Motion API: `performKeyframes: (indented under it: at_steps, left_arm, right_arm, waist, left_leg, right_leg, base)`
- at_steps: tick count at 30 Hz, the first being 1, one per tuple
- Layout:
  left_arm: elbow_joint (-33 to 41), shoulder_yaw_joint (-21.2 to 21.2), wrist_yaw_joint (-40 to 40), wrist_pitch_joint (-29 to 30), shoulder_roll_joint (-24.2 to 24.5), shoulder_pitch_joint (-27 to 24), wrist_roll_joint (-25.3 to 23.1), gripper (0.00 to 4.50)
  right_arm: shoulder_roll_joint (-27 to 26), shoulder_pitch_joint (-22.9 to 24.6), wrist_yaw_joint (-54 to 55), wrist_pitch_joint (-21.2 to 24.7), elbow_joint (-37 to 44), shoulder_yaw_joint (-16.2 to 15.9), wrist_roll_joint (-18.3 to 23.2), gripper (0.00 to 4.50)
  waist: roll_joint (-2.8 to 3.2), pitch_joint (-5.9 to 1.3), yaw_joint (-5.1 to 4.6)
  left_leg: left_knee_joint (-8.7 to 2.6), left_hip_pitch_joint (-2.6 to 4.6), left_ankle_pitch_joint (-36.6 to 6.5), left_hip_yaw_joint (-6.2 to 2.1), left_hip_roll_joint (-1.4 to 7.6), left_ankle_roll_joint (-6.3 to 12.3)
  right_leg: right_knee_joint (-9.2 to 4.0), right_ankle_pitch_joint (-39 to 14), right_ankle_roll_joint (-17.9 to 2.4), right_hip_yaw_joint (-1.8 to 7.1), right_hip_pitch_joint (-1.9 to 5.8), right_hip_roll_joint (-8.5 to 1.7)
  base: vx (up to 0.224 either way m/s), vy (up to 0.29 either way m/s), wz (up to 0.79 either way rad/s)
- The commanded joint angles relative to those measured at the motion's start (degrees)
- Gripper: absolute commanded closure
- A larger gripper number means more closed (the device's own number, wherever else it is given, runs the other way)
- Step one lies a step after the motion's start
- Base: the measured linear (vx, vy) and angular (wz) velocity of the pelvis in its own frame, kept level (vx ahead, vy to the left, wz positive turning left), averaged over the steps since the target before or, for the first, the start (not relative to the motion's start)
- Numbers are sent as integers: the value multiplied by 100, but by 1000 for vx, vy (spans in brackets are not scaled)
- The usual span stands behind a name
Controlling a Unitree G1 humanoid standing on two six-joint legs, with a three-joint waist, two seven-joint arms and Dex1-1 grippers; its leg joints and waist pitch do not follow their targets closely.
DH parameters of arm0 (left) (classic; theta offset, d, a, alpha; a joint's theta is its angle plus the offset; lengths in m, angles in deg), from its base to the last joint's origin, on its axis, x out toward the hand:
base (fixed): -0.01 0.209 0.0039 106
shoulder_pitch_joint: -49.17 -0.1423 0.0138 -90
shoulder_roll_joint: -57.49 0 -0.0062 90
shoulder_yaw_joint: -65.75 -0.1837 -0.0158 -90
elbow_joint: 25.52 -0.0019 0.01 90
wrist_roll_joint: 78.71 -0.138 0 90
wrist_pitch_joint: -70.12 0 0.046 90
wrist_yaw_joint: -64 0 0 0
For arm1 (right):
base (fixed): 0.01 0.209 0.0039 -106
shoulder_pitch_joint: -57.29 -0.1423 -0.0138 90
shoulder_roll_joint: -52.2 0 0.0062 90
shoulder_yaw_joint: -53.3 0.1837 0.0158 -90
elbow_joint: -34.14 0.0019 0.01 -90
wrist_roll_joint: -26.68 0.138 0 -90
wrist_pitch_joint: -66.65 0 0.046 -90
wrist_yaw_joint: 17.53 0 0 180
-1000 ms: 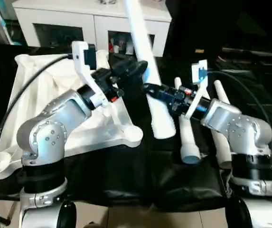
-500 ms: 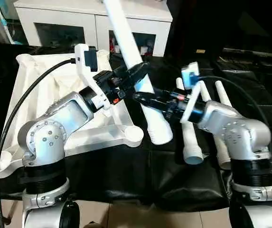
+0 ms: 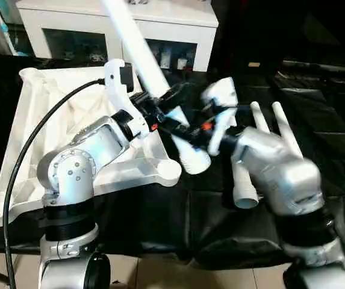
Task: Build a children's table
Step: Pick table leg
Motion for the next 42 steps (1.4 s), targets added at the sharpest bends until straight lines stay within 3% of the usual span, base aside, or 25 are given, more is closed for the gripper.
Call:
performKeyframes:
  at_steps: [1, 9, 10, 15, 17, 19, 26, 27, 30, 37, 39, 42]
  left_arm:
    - [-16, -80, 122, -104, -65, 121, -52, 168]
    - [-15, 30, 350, -217, -83, 142, -100, 218]
    - [-15, 30, 350, -217, -83, 142, -100, 244]
    - [27, 36, 312, -235, -87, 130, -63, 251]
    - [43, 14, 286, -253, -73, 119, -28, 254]
    - [56, -14, 265, -261, -51, 111, -4, 255]
    - [32, -177, -395, -138, 386, 99, 139, 259]
    - [25, -216, -525, -100, 474, 100, 161, 259]
    - [18, -367, -1005, 48, 777, 81, 274, 259]
    - [53, -580, -2210, 254, 1346, 169, 694, 260]
    - [87, -598, -2543, 251, 1465, 202, 845, 260]
    - [151, -524, -2974, 325, 1555, 273, 1171, 260]
  right_arm:
    - [-36, 38, 68, -135, 127, -63, -35, 270]
    - [-77, -14, 250, -302, -19, -10, -130, 270]
    - [-77, -14, 250, -302, -19, -10, -130, 270]
    - [-73, -28, 228, -383, -40, -66, -213, 270]
    - [-59, -27, 196, -433, -57, -99, -226, 214]
    - [-42, -21, 151, -412, -52, -101, -170, 198]
    - [411, -167, -383, 241, -38, 153, 284, 148]
    - [498, -203, -492, 339, -50, 213, 371, 142]
    - [749, -337, -894, 855, -93, 510, 854, 142]
    - [1156, -456, -1709, 1587, -248, 703, 1699, 142]
    - [1206, -452, -1825, 1747, -239, 680, 1819, 142]
    - [1431, -307, -2115, 1847, -91, 326, 1740, 142]
  waist:
    - [93, -382, -9]
    - [70, -384, -10]
    - [76, -383, -7]
    - [74, -383, -9]
    - [77, -384, -8]
    - [74, -384, -8]
    - [78, -399, 1]
    - [92, -384, 10]
    - [92, -392, 18]
    - [87, -405, 30]
    - [79, -407, 36]
    - [86, -404, 45]
  left_leg:
    - [-397, 120, -890, 71, -11, -319]
    - [-388, 116, -815, 76, -14, -284]
    - [-388, 115, -815, 74, -13, -283]
    - [-387, 115, -806, 74, -13, -276]
    - [-384, 111, -788, 75, -13, -284]
    - [-384, 113, -779, 75, -15, -272]
    - [-376, 136, -732, 70, -23, -203]
    - [-375, 135, -749, 79, -18, -215]
    - [-373, 131, -699, 77, -20, -188]
    - [-364, 138, -660, 92, -29, -152]
    - [-363, 130, -584, 92, -22, -136]
    - [-368, 136, -597, 94, -12, -160]
  right_leg:
    - [-364, 3, -924, 67, 283, -123]
    - [-348, 180, -932, 61, 290, -120]
    - [-344, 168, -923, 62, 292, -122]
    - [-346, 149, -904, 62, 291, -123]
    - [-345, 176, -907, 62, 290, -124]
    - [-342, 202, -909, 62, 294, -119]
    - [-323, 296, -948, 52, 309, -103]
    - [-328, 280, -962, 56, 282, -105]
    - [-312, 343, -1060, 49, 299, -112]
    - [-299, 320, -1250, 43, 310, -121]
    - [-290, 407, -1325, 37, 314, -128]
    - [-288, 395, -1345, 36, 317, -132]
  base:
    - [0, 0, 0]
    - [0, 0, 0]
    - [0, 0, 0]
    - [0, 0, 0]
    - [0, 0, 0]
    - [0, 0, 0]
    - [0, 0, 0]
    - [0, 0, 0]
    - [0, 0, 0]
    - [0, 0, 0]
    - [0, 0, 0]
    - [0, 0, 0]
